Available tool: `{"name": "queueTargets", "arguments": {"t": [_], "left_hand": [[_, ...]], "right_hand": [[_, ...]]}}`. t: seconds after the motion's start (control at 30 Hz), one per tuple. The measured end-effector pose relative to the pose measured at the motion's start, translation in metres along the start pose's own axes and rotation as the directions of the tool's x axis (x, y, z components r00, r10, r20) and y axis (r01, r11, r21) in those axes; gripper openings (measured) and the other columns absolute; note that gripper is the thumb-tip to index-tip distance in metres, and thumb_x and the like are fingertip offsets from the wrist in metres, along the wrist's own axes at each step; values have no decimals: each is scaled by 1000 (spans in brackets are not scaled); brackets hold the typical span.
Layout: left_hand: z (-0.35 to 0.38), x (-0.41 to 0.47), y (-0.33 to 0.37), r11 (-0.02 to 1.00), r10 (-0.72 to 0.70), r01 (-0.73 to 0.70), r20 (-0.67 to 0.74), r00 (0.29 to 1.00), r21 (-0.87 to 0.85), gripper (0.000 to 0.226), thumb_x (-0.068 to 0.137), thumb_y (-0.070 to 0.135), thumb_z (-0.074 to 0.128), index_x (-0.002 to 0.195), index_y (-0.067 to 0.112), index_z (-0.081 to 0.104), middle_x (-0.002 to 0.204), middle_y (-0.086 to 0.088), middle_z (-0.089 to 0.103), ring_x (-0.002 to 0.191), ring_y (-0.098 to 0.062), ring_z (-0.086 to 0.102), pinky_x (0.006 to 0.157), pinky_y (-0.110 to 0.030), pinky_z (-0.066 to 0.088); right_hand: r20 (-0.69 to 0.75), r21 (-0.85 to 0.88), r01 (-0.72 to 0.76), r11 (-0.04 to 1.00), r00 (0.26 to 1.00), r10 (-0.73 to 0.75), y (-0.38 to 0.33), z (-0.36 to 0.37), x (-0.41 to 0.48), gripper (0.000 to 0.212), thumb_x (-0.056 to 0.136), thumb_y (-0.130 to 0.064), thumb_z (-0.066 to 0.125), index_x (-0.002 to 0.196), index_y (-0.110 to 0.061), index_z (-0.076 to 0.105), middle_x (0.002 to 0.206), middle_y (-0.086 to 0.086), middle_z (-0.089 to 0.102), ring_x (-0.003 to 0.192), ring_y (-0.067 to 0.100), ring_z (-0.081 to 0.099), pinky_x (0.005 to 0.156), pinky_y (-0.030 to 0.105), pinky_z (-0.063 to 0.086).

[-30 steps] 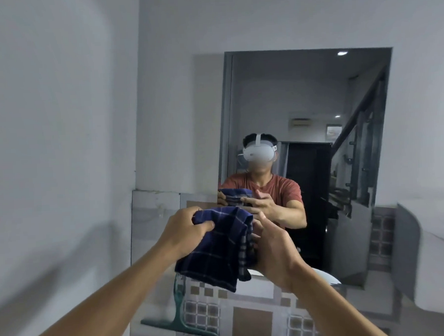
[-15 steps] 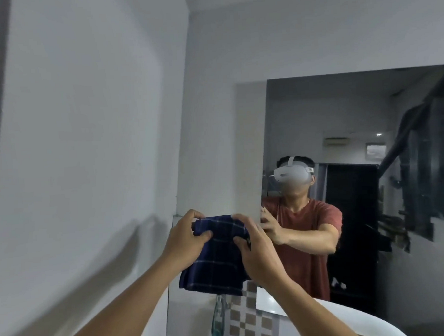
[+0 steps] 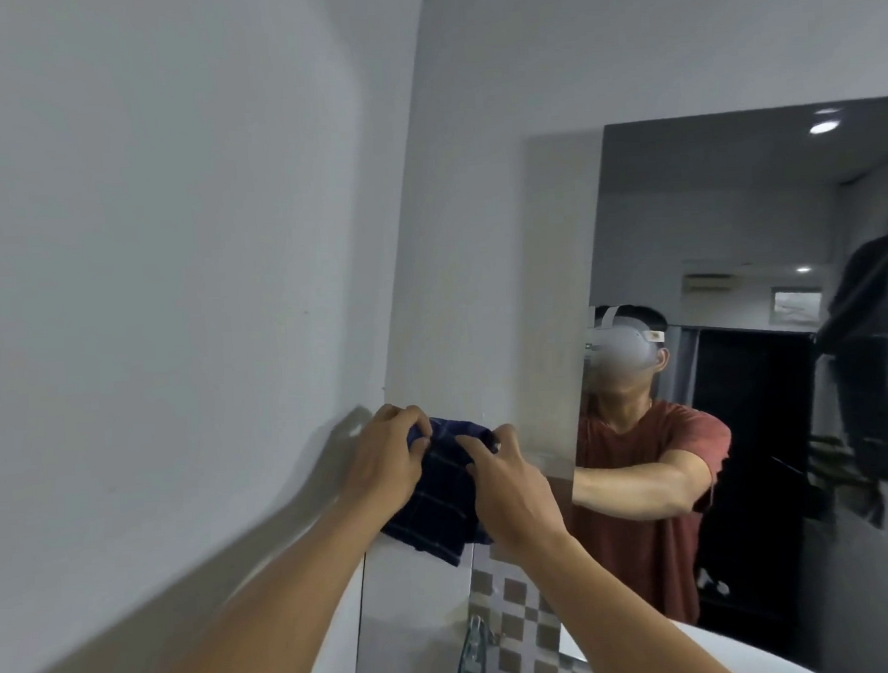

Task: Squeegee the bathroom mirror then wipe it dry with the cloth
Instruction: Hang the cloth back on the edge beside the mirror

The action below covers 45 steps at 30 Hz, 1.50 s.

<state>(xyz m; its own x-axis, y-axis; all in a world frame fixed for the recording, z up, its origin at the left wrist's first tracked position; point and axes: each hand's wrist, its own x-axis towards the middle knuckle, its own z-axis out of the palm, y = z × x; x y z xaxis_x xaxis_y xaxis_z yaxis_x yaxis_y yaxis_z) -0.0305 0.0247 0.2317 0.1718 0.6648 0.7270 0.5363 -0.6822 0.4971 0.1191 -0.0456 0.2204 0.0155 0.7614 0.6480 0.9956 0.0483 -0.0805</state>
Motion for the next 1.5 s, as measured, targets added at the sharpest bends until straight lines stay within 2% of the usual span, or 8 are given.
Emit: {"name": "queueTargets", "arguments": {"t": [0.17,0.33,0.5,0.7,0.9,1.07,1.33,1.5], "left_hand": [[4,-4,-11,996,16,-25,112,994,82,29,104,14,46,114,14,73,118,-2,58,93,-13,57,80,-14,39],[1,-11,-7,983,-34,1,173,984,185,28,104,18,43,117,11,67,128,-5,51,96,-17,58,89,-28,52],[-7,-23,-5,930,-75,-1,192,979,367,32,97,14,45,119,14,68,151,-2,44,131,-26,43,106,-37,43],[-5,-28,-13,992,-12,-8,160,987,124,49,93,18,41,135,39,53,131,8,64,114,-17,62,97,-39,53],[-4,-22,-15,995,-28,9,192,981,100,35,99,29,46,130,40,57,127,13,66,112,-13,63,96,-39,54],[1,-21,-15,1000,-9,6,112,994,26,29,100,25,56,125,36,65,117,13,70,101,-10,68,90,-35,58],[-3,-1,2,997,6,-1,-63,998,79,15,100,22,57,112,27,66,105,3,71,90,-18,67,75,-33,58],[-5,4,-3,964,-13,0,47,999,265,27,100,17,51,121,27,64,119,1,59,92,-21,63,77,-34,57]], "right_hand": [[22,-43,26,999,999,-25,-6,-1,1,38,98,-14,50,135,-21,48,134,8,32,92,30,64,77,36,58],[67,-97,94,991,994,-88,-11,4,3,37,100,-38,34,121,-20,59,138,3,37,120,27,42,103,41,40],[182,-39,75,996,981,-67,-8,2,5,40,99,-40,39,130,-20,54,136,3,48,122,27,42,108,44,36],[207,173,40,984,975,-76,-6,4,7,50,94,-35,53,141,-27,39,130,0,60,122,25,46,101,40,42],[175,110,99,989,978,-117,-4,3,13,40,98,-25,52,138,-23,50,132,-1,52,120,23,45,100,35,41],[84,177,31,984,995,-47,-12,1,11,43,96,-13,51,135,-25,39,119,6,58,109,25,52,87,41,51],[-125,163,59,985,991,-39,-19,-9,19,27,100,-9,39,118,-17,58,116,1,65,114,22,47,95,38,45],[-58,-20,162,987,985,-163,-13,-1,28,30,102,-13,42,125,-18,62,123,0,65,114,21,52,95,31,45]]}}
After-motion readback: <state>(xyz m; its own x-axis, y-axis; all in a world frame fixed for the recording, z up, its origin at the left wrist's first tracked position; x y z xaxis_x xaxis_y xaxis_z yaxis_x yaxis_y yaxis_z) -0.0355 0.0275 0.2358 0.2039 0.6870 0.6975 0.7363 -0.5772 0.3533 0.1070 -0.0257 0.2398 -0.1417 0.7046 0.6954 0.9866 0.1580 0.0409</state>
